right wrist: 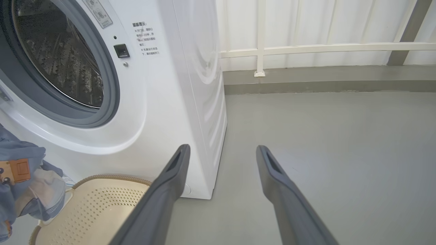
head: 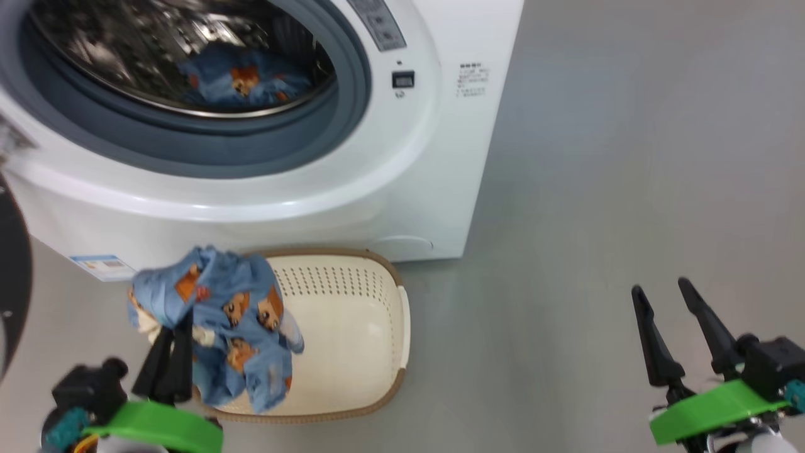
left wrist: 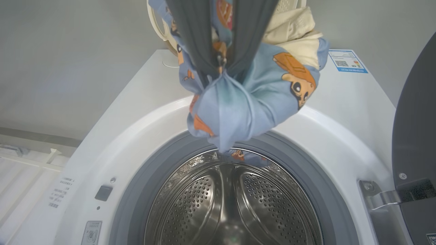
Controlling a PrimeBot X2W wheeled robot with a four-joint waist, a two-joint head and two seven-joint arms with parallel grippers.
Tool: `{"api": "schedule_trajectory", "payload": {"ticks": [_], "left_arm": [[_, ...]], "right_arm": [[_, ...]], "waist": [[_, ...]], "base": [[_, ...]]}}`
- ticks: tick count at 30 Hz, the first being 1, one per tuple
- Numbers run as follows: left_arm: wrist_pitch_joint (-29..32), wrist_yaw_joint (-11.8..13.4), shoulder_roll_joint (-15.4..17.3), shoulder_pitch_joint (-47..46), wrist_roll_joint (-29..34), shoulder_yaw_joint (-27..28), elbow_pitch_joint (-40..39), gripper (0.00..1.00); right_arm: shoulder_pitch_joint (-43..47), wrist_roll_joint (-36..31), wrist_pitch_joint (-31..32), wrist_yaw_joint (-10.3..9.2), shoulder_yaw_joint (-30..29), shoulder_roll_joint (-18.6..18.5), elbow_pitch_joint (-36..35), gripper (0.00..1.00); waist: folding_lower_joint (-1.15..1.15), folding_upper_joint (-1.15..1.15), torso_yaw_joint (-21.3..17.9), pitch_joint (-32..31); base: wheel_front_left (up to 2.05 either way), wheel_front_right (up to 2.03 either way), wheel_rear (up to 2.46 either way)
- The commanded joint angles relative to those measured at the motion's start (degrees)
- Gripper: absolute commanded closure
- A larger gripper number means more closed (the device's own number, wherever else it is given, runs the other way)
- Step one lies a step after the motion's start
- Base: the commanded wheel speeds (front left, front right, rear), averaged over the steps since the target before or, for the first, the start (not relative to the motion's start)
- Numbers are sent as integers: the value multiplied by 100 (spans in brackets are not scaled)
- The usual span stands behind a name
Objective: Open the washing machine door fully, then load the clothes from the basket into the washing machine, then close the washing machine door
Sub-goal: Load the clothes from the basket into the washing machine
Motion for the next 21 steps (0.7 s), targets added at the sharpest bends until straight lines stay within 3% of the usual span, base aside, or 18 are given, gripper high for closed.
{"api": "schedule_trajectory", "payload": {"ticks": [1, 21], "left_arm": [[-37, -9, 97, 165, 135, 240, -268, 100], [-37, -9, -169, 1336, 518, 757, -1254, 100]], "right_arm": [[173, -21, -27, 9, 81, -93, -112, 0], [829, 22, -27, 9, -164, -75, -236, 0]], "waist": [[0, 0, 240, -427], [0, 0, 391, -834]], "base": [[0, 0, 0], [0, 0, 0]]}}
